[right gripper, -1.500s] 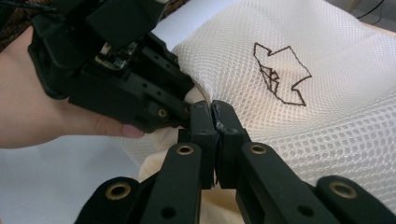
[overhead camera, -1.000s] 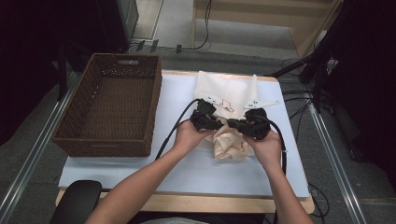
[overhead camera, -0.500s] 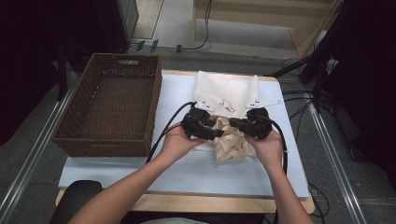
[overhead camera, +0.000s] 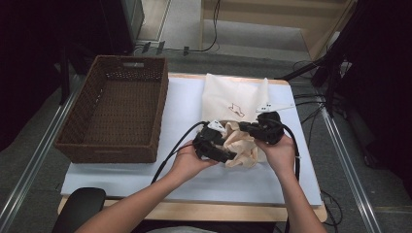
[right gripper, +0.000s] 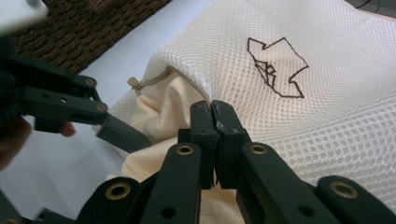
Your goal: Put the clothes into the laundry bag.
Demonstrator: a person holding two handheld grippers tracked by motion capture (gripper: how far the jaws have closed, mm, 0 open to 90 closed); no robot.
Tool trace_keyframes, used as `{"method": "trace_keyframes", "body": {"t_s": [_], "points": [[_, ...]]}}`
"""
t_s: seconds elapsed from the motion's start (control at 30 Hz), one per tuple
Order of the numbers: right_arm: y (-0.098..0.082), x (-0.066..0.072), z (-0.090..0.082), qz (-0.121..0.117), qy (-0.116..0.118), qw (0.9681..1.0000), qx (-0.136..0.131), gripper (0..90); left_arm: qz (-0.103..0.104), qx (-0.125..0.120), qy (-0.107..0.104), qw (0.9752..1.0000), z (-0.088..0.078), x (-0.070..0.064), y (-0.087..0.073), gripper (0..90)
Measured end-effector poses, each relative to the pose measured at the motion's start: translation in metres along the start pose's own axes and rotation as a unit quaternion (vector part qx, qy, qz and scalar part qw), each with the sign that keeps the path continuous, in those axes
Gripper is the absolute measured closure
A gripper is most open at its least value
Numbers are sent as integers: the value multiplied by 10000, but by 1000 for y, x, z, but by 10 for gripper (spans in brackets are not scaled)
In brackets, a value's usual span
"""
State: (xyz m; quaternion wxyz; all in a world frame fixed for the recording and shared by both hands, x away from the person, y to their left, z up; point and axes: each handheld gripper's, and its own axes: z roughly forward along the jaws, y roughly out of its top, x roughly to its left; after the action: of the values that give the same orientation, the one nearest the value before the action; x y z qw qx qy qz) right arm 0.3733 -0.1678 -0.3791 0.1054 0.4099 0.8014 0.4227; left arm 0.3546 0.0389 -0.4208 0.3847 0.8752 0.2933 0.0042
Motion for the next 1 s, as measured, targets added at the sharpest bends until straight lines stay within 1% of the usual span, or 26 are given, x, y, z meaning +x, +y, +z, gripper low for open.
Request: {"method": "trace_keyframes", "body": {"t_s": [0.13,0.17,0.27,0.37,0.4,0.47,0.53,0.57,0.63,0.7,0.73,0.83,0.87,0.93,0.97,1.0], "points": [[1,1,-2,10,-4,10000,-29,899,-69,23,134,9999,14,3,-2,344],[2,1,-3,6,-8,10000,-32,899,-72,32,182,9998,17,3,-2,363],[2,1,-4,-1,-4,10000,-48,899,17,46,316,9995,23,6,-3,439],[2,1,-5,-18,-1,10000,-70,899,52,46,386,9992,27,11,-4,540],[3,2,-6,-7,2,10000,-58,899,74,47,400,9992,28,13,-4,594],[3,2,-7,-3,3,10000,-60,899,10,26,390,9992,29,16,-4,685],[4,3,-7,-32,4,10000,-81,899,-142,-5,337,9993,30,20,-4,760],[4,3,-7,-39,5,10000,-80,899,-221,-16,290,9993,30,22,-3,771],[4,3,-7,-36,14,10000,-83,899,-288,-15,277,9992,29,24,0,793],[4,4,-8,-33,17,10000,-92,899,-269,-99,377,9989,25,24,6,800],[4,4,-8,-30,24,9999,-99,899,-259,-116,392,9988,23,24,9,802],[5,4,-10,-26,27,9999,-119,899,-295,-225,478,9982,18,24,20,803],[5,5,-10,-45,39,9999,-125,899,-242,-230,534,9980,16,24,24,803],[6,5,-11,-62,40,9999,-142,899,-245,-292,646,9972,14,25,31,804],[6,5,-12,-49,40,9999,-152,900,-289,-350,687,9966,14,26,34,803],[6,4,-12,-42,52,9998,-161,900,-279,-319,727,9965,14,27,37,803]]}}
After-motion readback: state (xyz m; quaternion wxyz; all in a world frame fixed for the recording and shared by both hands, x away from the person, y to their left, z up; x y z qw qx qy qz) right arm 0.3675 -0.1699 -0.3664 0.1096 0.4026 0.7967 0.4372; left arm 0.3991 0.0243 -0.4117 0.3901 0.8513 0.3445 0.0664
